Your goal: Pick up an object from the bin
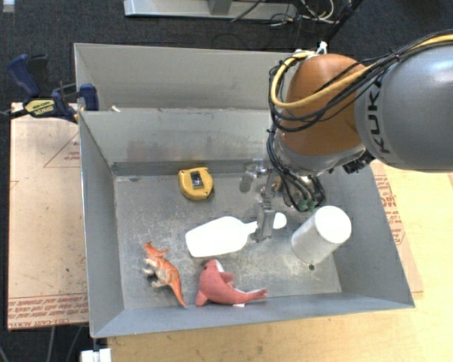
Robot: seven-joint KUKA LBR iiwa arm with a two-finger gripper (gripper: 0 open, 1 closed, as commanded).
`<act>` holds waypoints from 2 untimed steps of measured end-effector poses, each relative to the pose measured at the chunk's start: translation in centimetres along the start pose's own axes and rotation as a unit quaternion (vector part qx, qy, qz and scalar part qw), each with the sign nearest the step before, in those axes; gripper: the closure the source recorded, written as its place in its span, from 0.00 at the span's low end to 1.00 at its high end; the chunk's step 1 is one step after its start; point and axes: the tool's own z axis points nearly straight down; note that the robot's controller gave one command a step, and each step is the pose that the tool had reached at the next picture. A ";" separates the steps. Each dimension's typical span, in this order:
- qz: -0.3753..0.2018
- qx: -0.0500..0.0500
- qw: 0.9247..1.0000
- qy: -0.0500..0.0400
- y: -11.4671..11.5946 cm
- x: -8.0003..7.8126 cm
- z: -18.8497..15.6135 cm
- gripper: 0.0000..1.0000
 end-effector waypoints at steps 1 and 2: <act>0.000 0.000 1.000 -0.004 0.0 -0.1 -0.5 0.00; -0.018 0.000 1.000 -0.006 0.6 0.6 3.8 0.00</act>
Offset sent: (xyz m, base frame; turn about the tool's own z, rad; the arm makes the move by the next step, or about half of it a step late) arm -0.0222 0.0145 -0.1010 -0.0909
